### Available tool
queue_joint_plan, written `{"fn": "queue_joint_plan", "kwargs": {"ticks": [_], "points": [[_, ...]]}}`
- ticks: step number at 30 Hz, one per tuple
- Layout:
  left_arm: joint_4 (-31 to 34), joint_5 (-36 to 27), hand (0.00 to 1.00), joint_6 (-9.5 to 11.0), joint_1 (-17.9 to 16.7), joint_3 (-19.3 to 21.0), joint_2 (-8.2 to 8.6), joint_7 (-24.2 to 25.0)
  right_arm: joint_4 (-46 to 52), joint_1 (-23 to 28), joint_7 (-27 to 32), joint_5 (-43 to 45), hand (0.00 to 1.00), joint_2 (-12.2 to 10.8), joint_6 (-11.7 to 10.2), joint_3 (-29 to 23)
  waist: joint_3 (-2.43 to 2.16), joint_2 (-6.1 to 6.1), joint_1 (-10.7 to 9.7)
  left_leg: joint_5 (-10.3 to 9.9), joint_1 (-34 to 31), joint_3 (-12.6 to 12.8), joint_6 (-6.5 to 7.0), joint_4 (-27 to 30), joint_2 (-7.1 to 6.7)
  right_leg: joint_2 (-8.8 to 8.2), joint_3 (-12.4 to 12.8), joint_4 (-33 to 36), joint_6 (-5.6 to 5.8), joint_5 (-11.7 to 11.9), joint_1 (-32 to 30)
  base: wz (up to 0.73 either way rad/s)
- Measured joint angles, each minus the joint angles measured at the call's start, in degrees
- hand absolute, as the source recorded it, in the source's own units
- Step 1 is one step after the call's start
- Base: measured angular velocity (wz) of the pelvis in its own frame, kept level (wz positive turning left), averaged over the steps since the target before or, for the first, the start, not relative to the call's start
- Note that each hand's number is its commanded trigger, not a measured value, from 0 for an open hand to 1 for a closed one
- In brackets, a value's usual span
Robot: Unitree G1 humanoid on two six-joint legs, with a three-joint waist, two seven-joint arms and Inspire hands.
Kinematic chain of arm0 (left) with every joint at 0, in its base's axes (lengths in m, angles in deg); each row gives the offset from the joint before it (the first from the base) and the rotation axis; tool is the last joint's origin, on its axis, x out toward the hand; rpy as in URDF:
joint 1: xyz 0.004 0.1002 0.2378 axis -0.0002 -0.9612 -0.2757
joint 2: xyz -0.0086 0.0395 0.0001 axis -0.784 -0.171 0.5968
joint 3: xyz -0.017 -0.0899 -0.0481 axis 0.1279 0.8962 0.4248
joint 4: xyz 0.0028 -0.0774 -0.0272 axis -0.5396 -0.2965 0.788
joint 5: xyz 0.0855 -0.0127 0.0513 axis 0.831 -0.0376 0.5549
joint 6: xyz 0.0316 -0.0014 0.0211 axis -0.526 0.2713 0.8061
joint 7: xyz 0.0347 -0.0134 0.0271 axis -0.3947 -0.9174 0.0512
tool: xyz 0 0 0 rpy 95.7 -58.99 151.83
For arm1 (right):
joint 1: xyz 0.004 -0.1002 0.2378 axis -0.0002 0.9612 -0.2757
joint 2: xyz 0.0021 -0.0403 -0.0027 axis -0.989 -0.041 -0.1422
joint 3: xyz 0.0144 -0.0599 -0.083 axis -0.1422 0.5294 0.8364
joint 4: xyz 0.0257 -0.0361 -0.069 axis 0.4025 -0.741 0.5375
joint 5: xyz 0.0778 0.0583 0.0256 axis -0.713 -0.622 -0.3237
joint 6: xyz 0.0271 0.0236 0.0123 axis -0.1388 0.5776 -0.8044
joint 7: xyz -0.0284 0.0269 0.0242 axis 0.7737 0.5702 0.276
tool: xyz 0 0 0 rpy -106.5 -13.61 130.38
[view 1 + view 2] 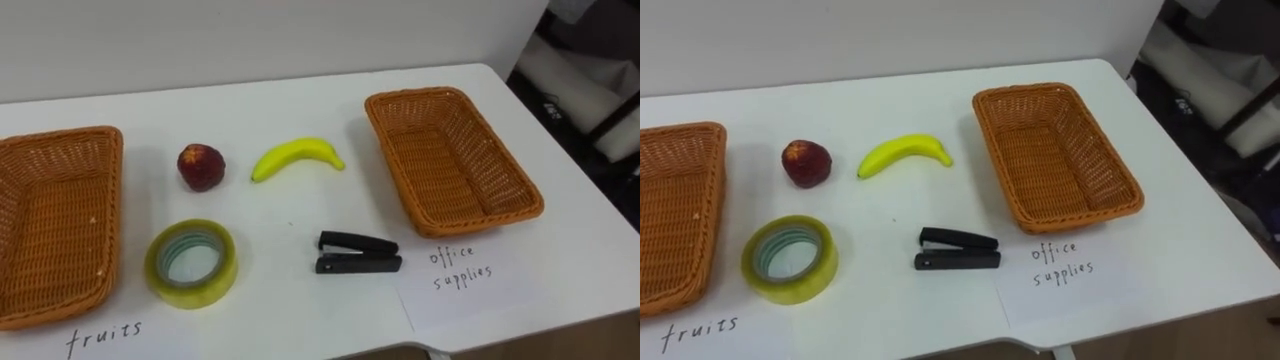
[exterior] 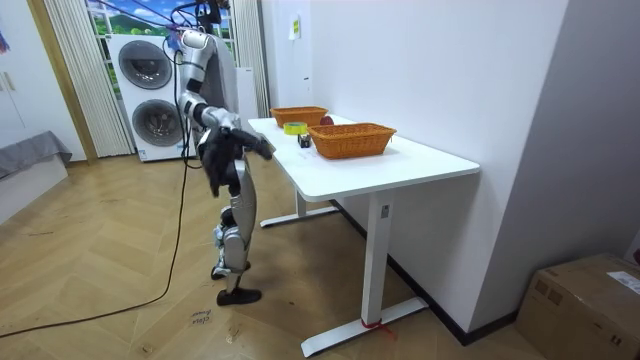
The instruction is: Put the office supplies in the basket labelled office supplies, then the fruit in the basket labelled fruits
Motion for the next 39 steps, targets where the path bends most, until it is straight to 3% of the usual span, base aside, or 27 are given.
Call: {"fn": "queue_joint_plan", "kwargs": {"ticks": [5,9,12,17,19,20,22,25,28,31,39], "points": [[-1.2,-0.2,0.00,1.2,0.4,-1.2,-0.04,0.1,8.8,-1.2,0.8,9.1,0.00,1.1,-0.9,0.7,0.10,-0.20,0.3,0.0,0.2,0.0,-0.01,-0.1,0.02,0.06,-0.1,0.1,-0.01,0.0,0.1,0.00],[-1.7,0.0,0.00,1.5,0.4,-1.3,-0.08,0.1,12.9,-2.3,1.5,11.3,0.00,1.2,-1.9,1.0,0.41,-0.27,1.3,0.0,0.3,0.0,-0.01,-0.1,0.03,0.06,-0.3,-0.1,-0.01,0.0,0.0,0.00],[-2.3,-0.1,0.00,1.9,0.4,-1.8,-0.15,0.6,17.7,-1.8,1.3,13.7,0.00,1.3,-2.0,2.9,0.36,-0.69,1.8,0.0,0.0,0.0,-0.01,0.0,0.01,-0.03,-0.6,0.0,-0.01,0.0,0.1,0.02],[-2.7,0.1,0.00,2.4,0.7,-2.6,-0.16,1.6,22.9,-2.8,-3.3,17.8,0.00,5.6,-2.1,5.9,0.57,-0.63,3.5,0.0,-0.1,-0.1,-0.01,0.0,0.00,-0.05,-0.8,0.0,0.00,0.0,0.0,0.01],[-2.8,0.1,0.00,2.3,0.8,-2.9,-0.18,1.7,23.8,-4.9,-4.3,17.8,0.00,6.3,-2.1,7.4,0.55,-0.70,3.6,0.0,-0.1,-0.1,-0.01,0.0,0.03,-0.04,-0.9,0.0,-0.01,0.0,0.0,0.03],[-2.8,0.1,0.00,2.4,1.1,-3.4,-0.22,1.8,24.4,-5.7,-5.3,17.9,0.00,6.3,-2.1,8.0,0.55,-0.71,3.7,0.0,-0.1,-0.2,-0.01,0.0,0.03,-0.06,-1.0,0.0,-0.02,0.0,0.1,0.05],[-2.8,0.4,0.00,2.4,1.2,-3.9,-0.22,2.2,24.9,-6.8,-6.7,17.8,0.00,6.4,-2.1,8.9,0.11,-0.62,4.1,0.0,0.0,-0.2,-0.01,0.0,0.02,-0.09,-1.1,0.0,-0.01,0.0,0.2,0.02],[-3.0,0.5,0.00,2.4,1.2,-4.0,-0.24,2.3,25.7,-8.6,-8.3,17.9,0.00,6.5,-2.1,9.9,0.08,-0.69,4.8,0.0,-0.1,-0.9,-0.01,0.0,0.02,-0.09,-1.4,0.1,-0.02,0.0,0.4,0.04],[-3.5,1.1,0.00,2.7,1.2,-4.0,-0.29,2.4,25.9,-9.9,-10.2,18.9,0.00,7.6,-2.1,11.5,0.27,-0.91,5.1,0.0,-0.1,-0.8,-0.01,0.0,0.07,-0.11,-1.7,0.2,-0.05,0.1,0.6,0.04],[-4.6,1.1,0.00,2.8,1.3,-4.5,-0.51,2.6,27.0,-11.2,-12.9,21.1,0.00,8.0,-2.1,13.4,0.78,-0.90,5.3,0.0,-0.1,-1.0,-0.01,0.0,0.09,-0.27,-2.3,0.0,-0.11,0.1,1.1,0.04],[-7.7,3.5,0.00,2.8,3.3,-6.6,-1.10,2.7,29.4,-14.9,-17.8,29.0,0.00,8.0,-2.2,18.9,0.72,-0.72,6.7,0.0,0.0,-1.2,-0.01,0.4,0.04,-0.62,-3.0,-0.1,-0.10,0.2,1.0,0.03]]}}
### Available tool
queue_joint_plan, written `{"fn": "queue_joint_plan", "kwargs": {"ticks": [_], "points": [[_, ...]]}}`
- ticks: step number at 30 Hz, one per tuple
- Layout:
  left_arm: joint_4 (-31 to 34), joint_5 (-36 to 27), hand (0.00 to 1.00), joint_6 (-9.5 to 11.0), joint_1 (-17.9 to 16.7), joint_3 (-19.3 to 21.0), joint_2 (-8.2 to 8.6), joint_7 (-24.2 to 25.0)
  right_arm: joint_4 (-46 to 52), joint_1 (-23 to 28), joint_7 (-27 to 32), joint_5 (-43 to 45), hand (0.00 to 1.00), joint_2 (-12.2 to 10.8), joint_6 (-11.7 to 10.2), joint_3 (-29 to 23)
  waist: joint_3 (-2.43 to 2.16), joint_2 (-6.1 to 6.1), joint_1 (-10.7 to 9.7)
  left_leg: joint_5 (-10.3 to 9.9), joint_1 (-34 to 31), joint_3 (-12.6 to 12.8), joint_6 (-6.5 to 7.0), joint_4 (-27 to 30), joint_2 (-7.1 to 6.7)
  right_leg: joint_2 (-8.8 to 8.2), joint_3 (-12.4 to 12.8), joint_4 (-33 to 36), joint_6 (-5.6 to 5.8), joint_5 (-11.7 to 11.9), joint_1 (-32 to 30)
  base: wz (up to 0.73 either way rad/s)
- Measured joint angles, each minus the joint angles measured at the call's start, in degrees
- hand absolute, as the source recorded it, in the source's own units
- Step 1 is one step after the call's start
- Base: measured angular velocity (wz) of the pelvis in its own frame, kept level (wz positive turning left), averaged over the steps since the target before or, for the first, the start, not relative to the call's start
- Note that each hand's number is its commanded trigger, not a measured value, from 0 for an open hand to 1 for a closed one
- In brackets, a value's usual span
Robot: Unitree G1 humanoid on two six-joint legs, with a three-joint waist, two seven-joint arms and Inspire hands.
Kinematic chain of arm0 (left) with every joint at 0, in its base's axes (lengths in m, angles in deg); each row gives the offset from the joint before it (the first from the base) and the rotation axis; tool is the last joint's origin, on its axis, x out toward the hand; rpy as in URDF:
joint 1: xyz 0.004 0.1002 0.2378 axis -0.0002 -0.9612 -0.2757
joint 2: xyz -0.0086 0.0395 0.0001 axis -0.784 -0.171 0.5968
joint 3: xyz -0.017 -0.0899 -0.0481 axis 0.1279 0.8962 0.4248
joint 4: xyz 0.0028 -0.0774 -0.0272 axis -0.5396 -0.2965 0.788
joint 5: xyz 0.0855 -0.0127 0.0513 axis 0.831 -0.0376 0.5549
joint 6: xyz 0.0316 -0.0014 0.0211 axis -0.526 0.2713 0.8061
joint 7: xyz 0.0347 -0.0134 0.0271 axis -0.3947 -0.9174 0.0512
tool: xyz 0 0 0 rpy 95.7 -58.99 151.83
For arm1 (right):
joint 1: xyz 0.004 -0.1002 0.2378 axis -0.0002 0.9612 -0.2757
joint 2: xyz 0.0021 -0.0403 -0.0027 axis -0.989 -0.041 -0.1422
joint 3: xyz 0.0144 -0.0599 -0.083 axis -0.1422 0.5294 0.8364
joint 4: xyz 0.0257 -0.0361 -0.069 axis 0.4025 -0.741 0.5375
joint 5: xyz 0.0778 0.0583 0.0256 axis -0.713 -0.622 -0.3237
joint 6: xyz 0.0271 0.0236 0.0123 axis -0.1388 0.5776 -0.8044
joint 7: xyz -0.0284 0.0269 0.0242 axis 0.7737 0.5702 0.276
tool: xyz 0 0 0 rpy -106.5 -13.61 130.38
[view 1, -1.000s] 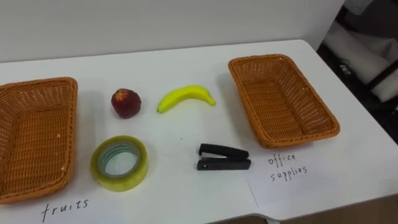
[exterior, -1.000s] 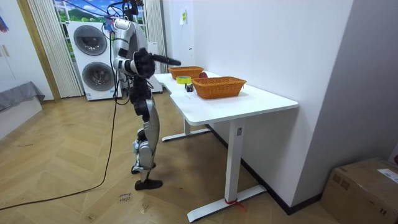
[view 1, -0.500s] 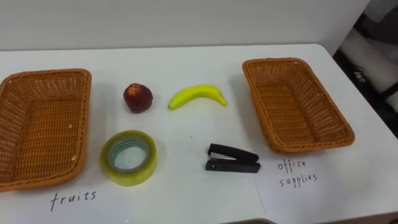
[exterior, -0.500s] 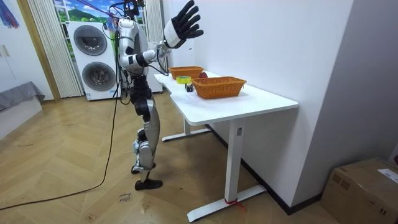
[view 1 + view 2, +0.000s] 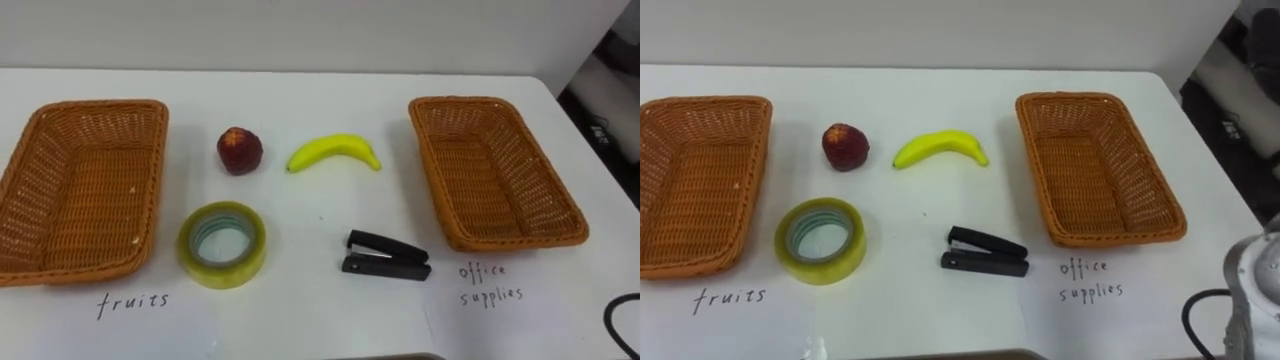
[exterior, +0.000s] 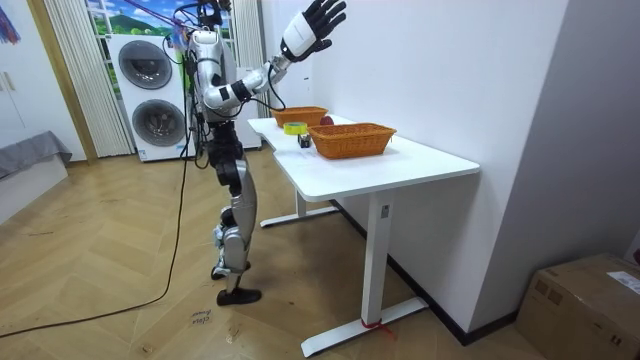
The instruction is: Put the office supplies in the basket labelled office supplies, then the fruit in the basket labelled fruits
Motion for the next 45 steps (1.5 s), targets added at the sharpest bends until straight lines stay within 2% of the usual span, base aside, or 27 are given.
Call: {"fn": "queue_joint_plan", "kwargs": {"ticks": [1,4,11,15,17,20,25,33,40,45], "points": [[-0.3,0.2,0.00,0.0,0.3,-0.1,-0.01,0.1,0.0,-0.1,-0.9,0.4,0.00,0.0,0.0,0.5,-0.26,-0.10,0.2,0.0,0.1,-0.2,0.00,0.1,-0.02,0.07,-0.1,0.0,0.00,0.0,0.1,0.03],[-2.0,0.3,0.00,0.0,1.4,-1.0,-0.16,0.8,0.0,-0.1,-3.0,2.7,0.00,0.3,-0.1,3.0,-0.49,0.15,1.0,0.0,0.2,-0.3,0.00,0.5,0.04,0.13,0.0,0.1,-0.08,0.1,0.3,-0.03],[-1.9,0.4,0.00,0.4,2.2,-1.3,-0.23,2.2,0.1,-0.1,-9.9,4.8,0.00,0.7,-0.2,5.9,-0.49,0.23,1.3,0.0,0.1,-0.9,0.00,0.6,0.19,-0.06,-0.3,0.1,-0.21,0.4,0.4,0.02],[-1.9,0.4,0.00,0.4,2.3,-1.3,-0.40,2.8,0.3,-0.1,-13.5,9.2,0.00,0.8,-0.2,7.0,-0.36,-0.19,1.3,0.0,-0.2,-0.9,0.00,0.9,0.16,-0.15,-0.4,0.1,-0.23,0.4,0.3,0.01],[-1.9,0.4,0.00,0.4,2.3,-1.5,-0.93,3.8,0.8,-0.1,-15.8,12.1,0.00,0.9,-0.2,7.4,-0.14,-0.44,1.5,0.0,-0.7,-1.1,0.00,1.1,0.13,-0.18,-0.2,0.0,-0.23,0.4,0.3,0.04],[-1.9,0.4,0.00,0.4,2.7,-2.6,-1.36,4.3,1.3,-0.1,-19.1,14.0,0.00,1.2,-0.2,9.4,-0.21,-0.76,1.5,0.0,-1.1,-1.2,0.00,1.5,0.12,-0.12,-0.2,-0.2,-0.17,0.5,0.2,0.03],[-1.8,0.4,0.00,0.4,3.1,-2.5,-1.49,5.1,1.9,-0.1,-24.7,16.6,0.00,1.2,-0.2,11.5,-0.26,-0.59,2.0,0.0,-1.3,-1.5,0.01,1.5,0.08,-0.04,-0.3,-0.1,-0.16,0.6,0.2,0.00],[-1.7,1.0,0.00,-0.2,3.6,-3.7,-1.63,5.1,0.5,0.0,-29.5,21.3,0.00,1.2,0.3,15.7,-0.34,-0.12,2.7,0.0,-1.4,-1.9,0.00,1.7,0.17,-0.09,-0.9,0.0,-0.23,0.6,0.4,0.02],[-0.4,4.8,0.00,-0.7,4.2,-4.7,-1.85,6.1,-5.0,0.4,-37.2,22.5,0.00,1.2,3.8,17.8,-0.33,-0.11,2.8,0.0,-1.1,-1.9,0.01,1.6,0.16,-0.13,-1.0,0.1,-0.24,0.6,0.8,0.00],[1.0,6.3,0.00,-0.6,4.1,-4.6,-1.91,6.2,-5.0,0.4,-41.7,22.4,0.00,1.2,4.5,17.7,-0.43,-0.26,2.9,0.0,-1.0,-1.8,0.01,1.6,0.17,-0.09,-1.0,0.1,-0.28,0.7,0.9,0.00]]}}
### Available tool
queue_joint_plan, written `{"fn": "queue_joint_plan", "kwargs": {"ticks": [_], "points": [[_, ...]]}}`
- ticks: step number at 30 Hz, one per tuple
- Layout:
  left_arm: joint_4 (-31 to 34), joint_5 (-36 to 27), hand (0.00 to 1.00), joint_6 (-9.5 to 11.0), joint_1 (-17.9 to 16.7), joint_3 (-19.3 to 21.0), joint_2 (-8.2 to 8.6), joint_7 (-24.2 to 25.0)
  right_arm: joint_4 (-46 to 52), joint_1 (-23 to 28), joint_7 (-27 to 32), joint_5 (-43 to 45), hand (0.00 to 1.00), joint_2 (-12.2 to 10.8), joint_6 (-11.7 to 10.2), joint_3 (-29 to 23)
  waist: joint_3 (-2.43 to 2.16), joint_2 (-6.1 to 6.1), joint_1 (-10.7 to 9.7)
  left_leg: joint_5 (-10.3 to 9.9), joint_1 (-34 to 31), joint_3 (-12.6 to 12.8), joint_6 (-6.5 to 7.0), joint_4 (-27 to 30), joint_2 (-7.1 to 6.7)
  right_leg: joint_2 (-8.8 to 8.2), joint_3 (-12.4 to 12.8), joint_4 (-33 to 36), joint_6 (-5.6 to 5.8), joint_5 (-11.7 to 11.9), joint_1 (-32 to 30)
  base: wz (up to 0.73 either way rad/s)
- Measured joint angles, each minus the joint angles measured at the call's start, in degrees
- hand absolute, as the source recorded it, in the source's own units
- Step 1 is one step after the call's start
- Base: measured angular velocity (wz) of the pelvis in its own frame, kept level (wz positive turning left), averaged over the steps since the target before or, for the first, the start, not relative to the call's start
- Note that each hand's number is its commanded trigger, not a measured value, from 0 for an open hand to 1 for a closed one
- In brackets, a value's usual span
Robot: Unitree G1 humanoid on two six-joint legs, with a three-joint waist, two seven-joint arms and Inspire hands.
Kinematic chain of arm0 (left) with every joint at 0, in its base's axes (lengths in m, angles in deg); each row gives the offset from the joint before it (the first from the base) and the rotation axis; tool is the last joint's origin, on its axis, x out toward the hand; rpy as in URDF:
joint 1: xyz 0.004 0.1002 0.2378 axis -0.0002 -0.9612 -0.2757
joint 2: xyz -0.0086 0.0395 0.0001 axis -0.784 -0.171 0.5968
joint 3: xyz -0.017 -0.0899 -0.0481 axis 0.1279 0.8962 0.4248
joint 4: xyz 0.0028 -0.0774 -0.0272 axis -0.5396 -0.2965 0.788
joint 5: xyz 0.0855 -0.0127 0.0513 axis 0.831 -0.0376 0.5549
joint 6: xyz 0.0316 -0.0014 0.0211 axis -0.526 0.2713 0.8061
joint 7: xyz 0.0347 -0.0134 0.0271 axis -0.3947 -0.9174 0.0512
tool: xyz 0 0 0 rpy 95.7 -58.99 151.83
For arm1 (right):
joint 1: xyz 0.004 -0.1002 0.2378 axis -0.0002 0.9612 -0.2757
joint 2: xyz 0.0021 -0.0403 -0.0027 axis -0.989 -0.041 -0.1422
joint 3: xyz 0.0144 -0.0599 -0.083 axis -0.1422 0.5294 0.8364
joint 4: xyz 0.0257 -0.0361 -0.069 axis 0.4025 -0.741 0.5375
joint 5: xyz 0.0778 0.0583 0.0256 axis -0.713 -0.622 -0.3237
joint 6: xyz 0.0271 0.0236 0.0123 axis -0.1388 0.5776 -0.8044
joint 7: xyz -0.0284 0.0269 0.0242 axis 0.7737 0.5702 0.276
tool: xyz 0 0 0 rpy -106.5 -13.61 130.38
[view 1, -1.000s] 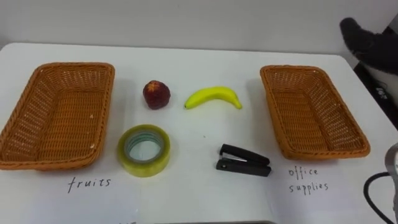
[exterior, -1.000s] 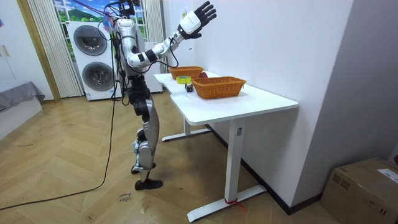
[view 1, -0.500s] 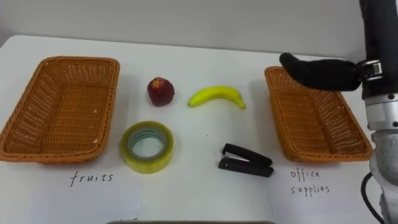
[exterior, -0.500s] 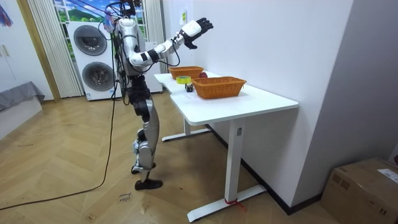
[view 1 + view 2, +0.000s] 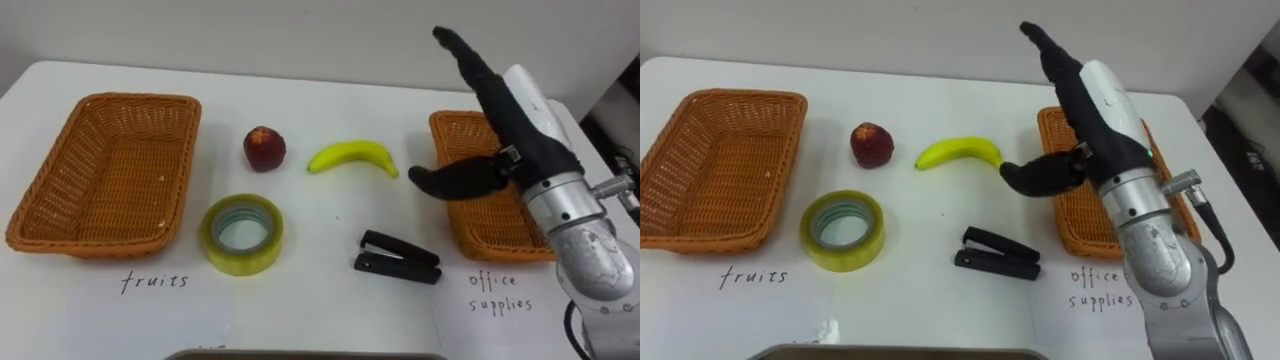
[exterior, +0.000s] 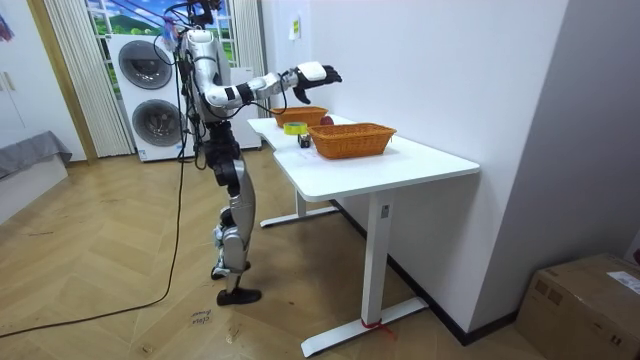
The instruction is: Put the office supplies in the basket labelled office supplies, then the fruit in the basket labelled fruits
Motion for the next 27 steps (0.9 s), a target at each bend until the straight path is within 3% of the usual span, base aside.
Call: {"fn": "queue_joint_plan", "kwargs": {"ticks": [5,14,27], "points": [[0.0,0.1,0.00,0.0,0.0,0.0,-0.18,0.0,-0.2,0.0,-4.9,0.0,0.00,0.0,1.4,0.0,-0.18,-0.29,0.0,0.0,0.1,0.0,0.00,0.0,0.00,0.00,0.1,0.0,0.00,0.0,0.0,0.00],[0.0,0.1,0.00,-1.2,0.0,0.0,-0.19,0.0,-0.1,0.0,-11.8,0.2,0.00,0.0,4.7,0.0,-0.09,-0.46,0.0,0.0,0.0,0.0,0.00,0.0,0.01,-0.07,0.2,0.0,0.00,0.0,0.0,0.00],[0.0,0.0,0.00,-1.2,0.3,0.0,-0.20,0.0,-0.1,0.0,-15.0,0.3,0.00,0.0,5.0,0.0,-0.02,-0.42,0.1,0.0,0.0,0.0,0.00,-0.1,-0.01,-0.09,0.2,-0.1,0.00,0.0,0.1,0.00]]}}
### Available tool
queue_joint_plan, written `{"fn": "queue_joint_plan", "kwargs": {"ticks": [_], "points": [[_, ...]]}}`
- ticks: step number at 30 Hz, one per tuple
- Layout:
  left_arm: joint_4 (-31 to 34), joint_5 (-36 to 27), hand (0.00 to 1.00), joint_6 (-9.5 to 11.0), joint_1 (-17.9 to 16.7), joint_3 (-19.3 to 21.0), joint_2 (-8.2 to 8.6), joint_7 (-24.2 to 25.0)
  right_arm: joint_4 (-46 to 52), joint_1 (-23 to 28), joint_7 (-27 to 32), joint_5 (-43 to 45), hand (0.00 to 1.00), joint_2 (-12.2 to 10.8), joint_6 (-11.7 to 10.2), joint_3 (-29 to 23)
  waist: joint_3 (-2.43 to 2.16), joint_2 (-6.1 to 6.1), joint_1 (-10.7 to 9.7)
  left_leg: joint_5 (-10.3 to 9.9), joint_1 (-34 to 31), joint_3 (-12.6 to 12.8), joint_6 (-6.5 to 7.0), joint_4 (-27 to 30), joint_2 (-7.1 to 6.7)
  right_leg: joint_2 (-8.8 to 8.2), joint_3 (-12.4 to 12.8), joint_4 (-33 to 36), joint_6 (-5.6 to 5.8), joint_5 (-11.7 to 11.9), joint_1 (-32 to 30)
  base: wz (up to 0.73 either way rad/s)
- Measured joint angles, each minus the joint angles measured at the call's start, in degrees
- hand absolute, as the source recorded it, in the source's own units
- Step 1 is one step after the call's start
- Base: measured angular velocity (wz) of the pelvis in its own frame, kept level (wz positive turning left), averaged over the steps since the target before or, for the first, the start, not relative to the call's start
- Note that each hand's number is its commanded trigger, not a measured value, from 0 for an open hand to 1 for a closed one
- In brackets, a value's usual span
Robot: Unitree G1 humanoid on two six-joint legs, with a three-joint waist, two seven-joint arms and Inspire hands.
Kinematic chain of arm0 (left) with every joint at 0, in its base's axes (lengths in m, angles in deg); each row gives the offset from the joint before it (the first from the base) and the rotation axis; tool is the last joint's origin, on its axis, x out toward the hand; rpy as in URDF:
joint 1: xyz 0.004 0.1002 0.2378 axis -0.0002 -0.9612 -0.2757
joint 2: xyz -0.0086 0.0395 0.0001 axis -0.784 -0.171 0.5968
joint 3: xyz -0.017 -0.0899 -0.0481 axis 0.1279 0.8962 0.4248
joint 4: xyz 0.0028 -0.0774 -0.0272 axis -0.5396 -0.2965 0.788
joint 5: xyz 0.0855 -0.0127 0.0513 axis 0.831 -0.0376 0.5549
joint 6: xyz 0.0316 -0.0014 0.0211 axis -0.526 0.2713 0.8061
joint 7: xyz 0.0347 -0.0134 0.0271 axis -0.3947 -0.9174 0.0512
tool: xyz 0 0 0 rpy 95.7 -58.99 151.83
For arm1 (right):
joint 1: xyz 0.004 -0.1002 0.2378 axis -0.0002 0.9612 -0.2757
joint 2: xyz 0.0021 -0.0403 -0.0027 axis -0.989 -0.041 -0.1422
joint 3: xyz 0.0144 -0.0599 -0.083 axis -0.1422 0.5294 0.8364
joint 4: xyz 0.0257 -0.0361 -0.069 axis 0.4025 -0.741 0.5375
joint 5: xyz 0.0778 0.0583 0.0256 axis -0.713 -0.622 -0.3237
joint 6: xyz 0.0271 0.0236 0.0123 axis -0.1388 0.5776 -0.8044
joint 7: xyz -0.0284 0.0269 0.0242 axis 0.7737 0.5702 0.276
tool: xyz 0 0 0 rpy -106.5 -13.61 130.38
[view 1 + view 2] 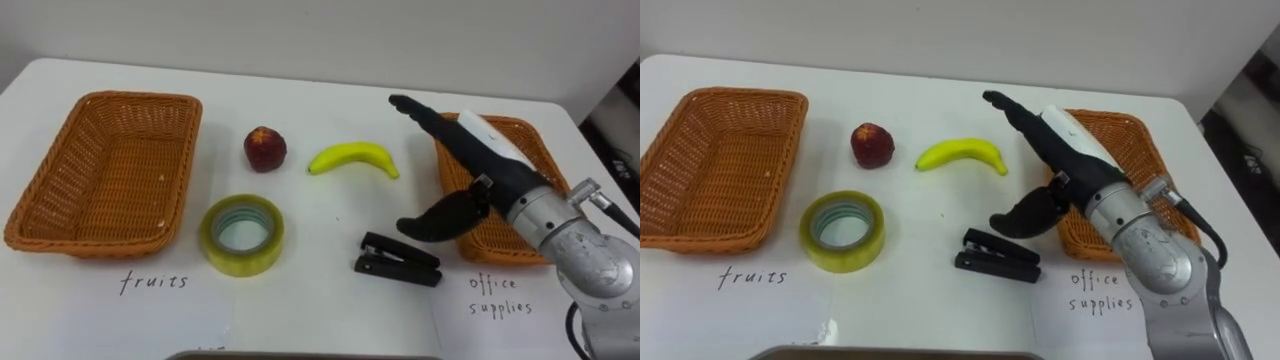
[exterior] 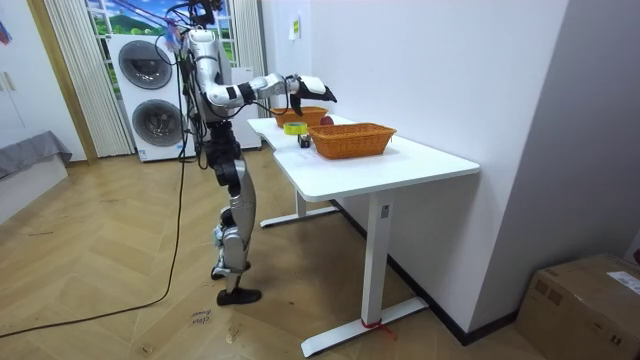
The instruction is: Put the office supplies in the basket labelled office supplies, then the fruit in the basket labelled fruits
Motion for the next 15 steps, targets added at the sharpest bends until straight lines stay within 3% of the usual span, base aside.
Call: {"fn": "queue_joint_plan", "kwargs": {"ticks": [15], "points": [[-0.1,-0.3,0.00,0.1,1.8,-1.0,-0.13,1.0,0.1,0.0,-5.3,2.3,0.00,-0.2,0.0,2.8,0.41,0.54,2.7,0.0,-0.9,-0.1,0.00,0.3,0.05,0.05,0.2,0.3,-0.04,0.1,-0.9,0.00]]}}
